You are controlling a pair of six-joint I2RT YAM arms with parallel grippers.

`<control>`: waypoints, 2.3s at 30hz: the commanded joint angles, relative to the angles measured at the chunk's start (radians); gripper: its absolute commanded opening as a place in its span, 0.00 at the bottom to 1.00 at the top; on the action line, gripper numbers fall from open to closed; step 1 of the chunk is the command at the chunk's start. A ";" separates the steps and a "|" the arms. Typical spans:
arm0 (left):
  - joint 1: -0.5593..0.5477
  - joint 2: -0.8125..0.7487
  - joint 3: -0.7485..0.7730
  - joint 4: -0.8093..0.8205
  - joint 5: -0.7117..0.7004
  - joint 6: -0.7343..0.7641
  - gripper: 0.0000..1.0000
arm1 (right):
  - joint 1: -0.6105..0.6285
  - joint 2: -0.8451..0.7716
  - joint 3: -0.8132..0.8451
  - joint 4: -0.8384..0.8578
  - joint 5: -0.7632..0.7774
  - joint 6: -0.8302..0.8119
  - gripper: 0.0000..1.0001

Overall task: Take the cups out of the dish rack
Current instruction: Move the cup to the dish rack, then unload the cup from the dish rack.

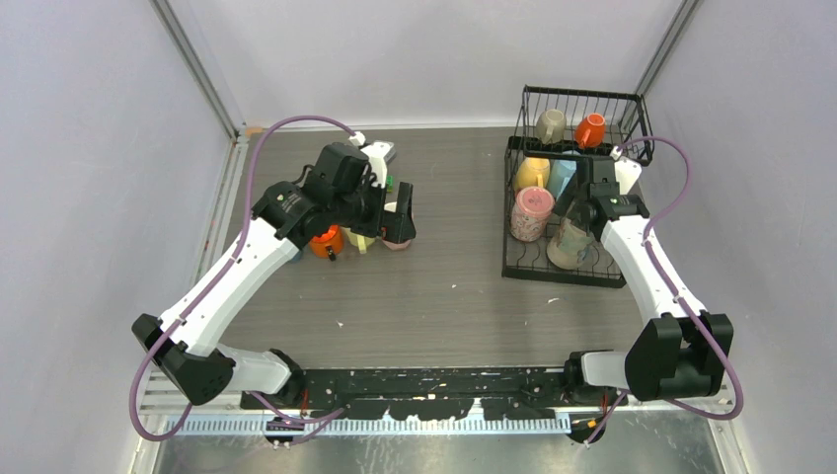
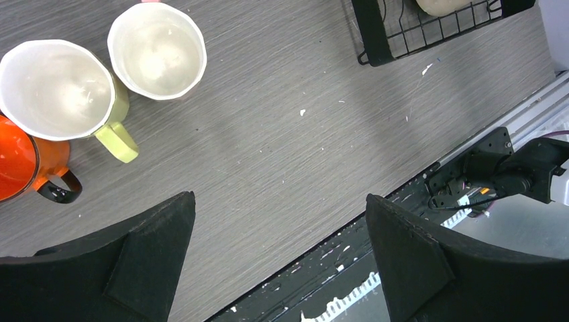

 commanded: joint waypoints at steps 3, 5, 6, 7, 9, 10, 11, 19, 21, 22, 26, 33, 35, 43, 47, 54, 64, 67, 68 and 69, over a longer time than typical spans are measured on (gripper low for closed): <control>0.002 -0.011 -0.002 0.036 0.017 0.006 1.00 | 0.006 0.004 0.014 0.009 0.007 0.009 1.00; 0.003 -0.010 -0.003 0.037 0.017 0.006 1.00 | 0.007 0.012 0.011 0.010 0.000 0.009 1.00; 0.002 -0.009 -0.004 0.038 0.017 0.006 1.00 | 0.007 0.016 0.008 0.011 -0.003 0.010 1.00; 0.003 -0.010 -0.006 0.038 0.018 0.006 1.00 | 0.007 0.020 0.005 0.012 -0.006 0.010 1.00; 0.002 -0.009 -0.007 0.038 0.018 0.006 1.00 | 0.008 0.028 0.000 0.017 -0.010 0.013 1.00; 0.003 -0.009 -0.007 0.038 0.018 0.006 1.00 | 0.008 0.032 -0.003 0.018 -0.009 0.014 1.00; 0.003 -0.010 -0.007 0.039 0.018 0.006 1.00 | 0.008 0.035 -0.005 0.020 -0.011 0.015 1.00; 0.002 -0.010 -0.012 0.039 0.017 0.007 1.00 | 0.015 0.060 -0.026 0.034 -0.018 0.028 1.00; 0.002 -0.011 -0.012 0.038 0.017 0.007 1.00 | 0.015 0.060 -0.030 0.035 -0.015 0.031 0.99; 0.003 -0.010 -0.013 0.038 0.016 0.008 1.00 | 0.014 0.061 -0.032 0.036 -0.014 0.031 0.97; 0.002 -0.011 -0.015 0.037 0.017 0.007 1.00 | 0.015 0.056 -0.034 0.034 -0.010 0.033 0.89; 0.002 -0.016 -0.017 0.036 0.016 0.003 1.00 | 0.016 0.035 -0.010 0.005 0.015 0.035 0.63; 0.001 -0.019 -0.017 0.036 0.018 0.001 1.00 | 0.016 0.023 -0.004 -0.005 0.023 0.037 0.53; 0.002 -0.023 -0.029 0.056 0.033 -0.021 1.00 | 0.016 -0.017 0.039 -0.061 0.040 0.045 0.37; 0.002 -0.027 -0.043 0.069 0.037 -0.033 1.00 | 0.016 -0.037 0.059 -0.086 0.050 0.049 0.33; 0.003 -0.036 -0.060 0.091 0.037 -0.054 1.00 | 0.016 -0.066 0.065 -0.098 0.057 0.058 0.30; 0.002 -0.060 -0.101 0.143 0.043 -0.105 1.00 | 0.017 -0.111 0.119 -0.136 0.061 0.059 0.29; 0.003 -0.067 -0.104 0.150 0.043 -0.116 1.00 | 0.016 -0.127 0.140 -0.157 0.059 0.058 0.29; 0.003 -0.071 -0.104 0.152 0.042 -0.119 1.00 | 0.016 -0.134 0.147 -0.163 0.060 0.058 0.29; 0.001 -0.075 -0.107 0.155 0.039 -0.121 1.00 | 0.017 -0.140 0.153 -0.167 0.057 0.056 0.29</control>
